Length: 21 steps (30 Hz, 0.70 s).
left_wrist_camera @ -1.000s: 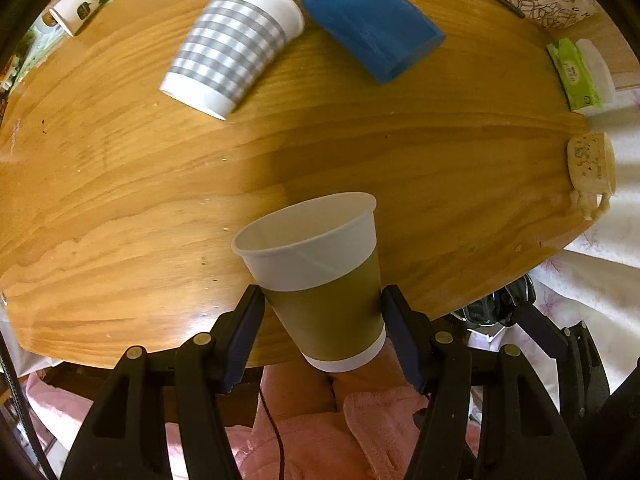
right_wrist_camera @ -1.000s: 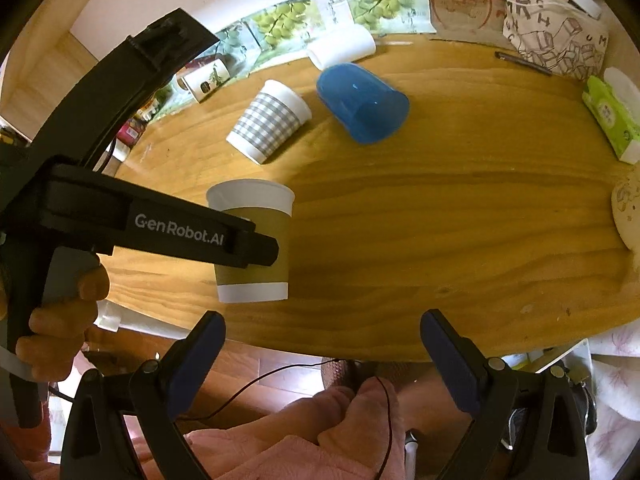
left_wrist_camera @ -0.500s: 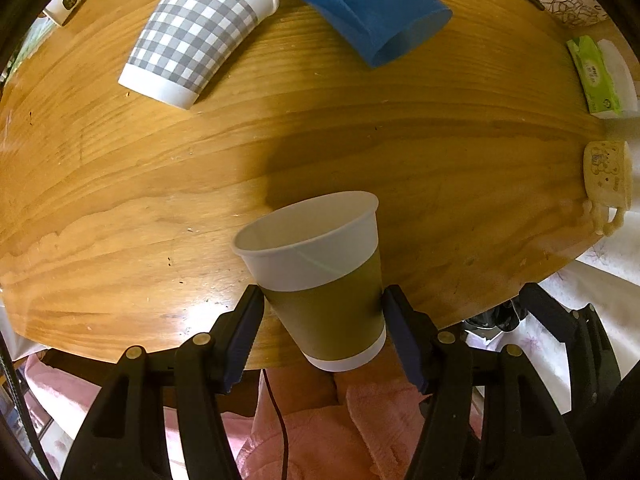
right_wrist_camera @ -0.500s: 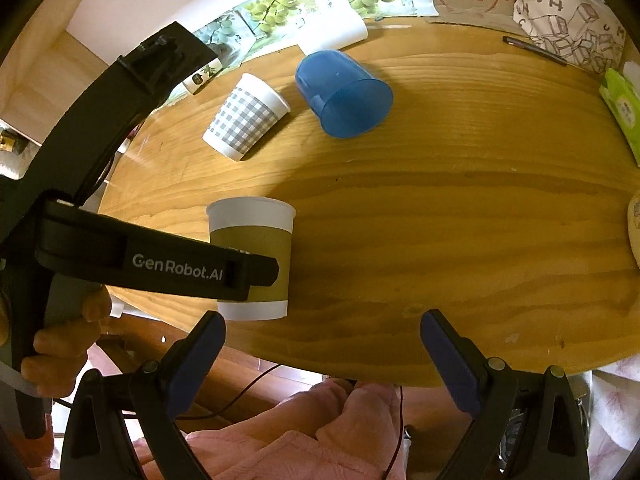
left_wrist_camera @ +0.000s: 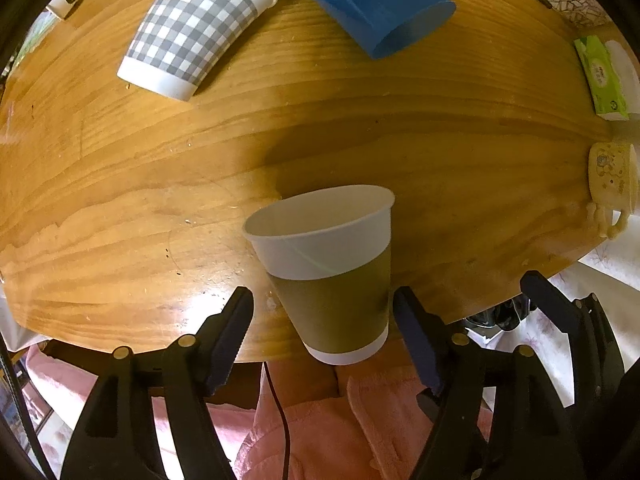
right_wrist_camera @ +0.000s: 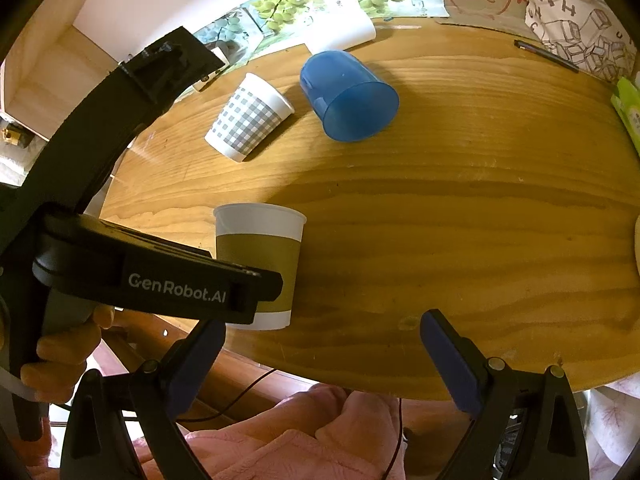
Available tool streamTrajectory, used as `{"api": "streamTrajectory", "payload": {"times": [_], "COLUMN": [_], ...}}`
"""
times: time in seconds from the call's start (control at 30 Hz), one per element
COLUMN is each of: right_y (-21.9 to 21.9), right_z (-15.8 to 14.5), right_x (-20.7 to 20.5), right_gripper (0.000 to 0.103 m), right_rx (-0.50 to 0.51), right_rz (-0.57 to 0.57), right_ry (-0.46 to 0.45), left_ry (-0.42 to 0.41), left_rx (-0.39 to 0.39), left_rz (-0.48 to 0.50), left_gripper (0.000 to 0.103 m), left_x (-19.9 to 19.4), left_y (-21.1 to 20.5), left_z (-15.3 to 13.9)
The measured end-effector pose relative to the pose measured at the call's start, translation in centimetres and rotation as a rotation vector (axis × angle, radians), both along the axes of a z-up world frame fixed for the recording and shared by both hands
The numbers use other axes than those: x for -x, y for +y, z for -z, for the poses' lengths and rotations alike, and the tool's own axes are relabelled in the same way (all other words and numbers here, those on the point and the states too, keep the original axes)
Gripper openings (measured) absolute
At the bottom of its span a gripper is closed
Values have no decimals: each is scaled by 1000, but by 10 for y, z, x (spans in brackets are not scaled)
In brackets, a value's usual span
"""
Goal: Flip cup upright
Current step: 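Lift the brown-sleeved cup with the left tool and rotate it upright, then grasp the upright brown-sleeved cup with the right tool while the left tool releases it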
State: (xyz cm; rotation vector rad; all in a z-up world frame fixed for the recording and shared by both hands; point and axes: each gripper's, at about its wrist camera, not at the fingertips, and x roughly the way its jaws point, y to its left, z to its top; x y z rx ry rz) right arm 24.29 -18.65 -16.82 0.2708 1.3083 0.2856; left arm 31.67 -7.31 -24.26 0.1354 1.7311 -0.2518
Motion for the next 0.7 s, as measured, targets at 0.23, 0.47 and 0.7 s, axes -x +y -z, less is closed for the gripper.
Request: {"api": "streamTrajectory", "payload": {"times": [0.23,0.47,0.7], "right_y": [4,12,21], "right_z": [-2,-5,-9], "right_x": [1,3,2], "right_gripper": [98,98,98], "right_rx": [1,4,-2], "right_rz": [-3,-7,-2], "right_ry": [-12,-28,-46], "left_ry": [-28,-142,-354], "left_rx": [9,38,79], "left_rz": [11,15,-13], "left_gripper": [76,76,76], "left_x": [2,2,7], "left_y": [0,8,35], "left_z": [-19,-51,-83]}}
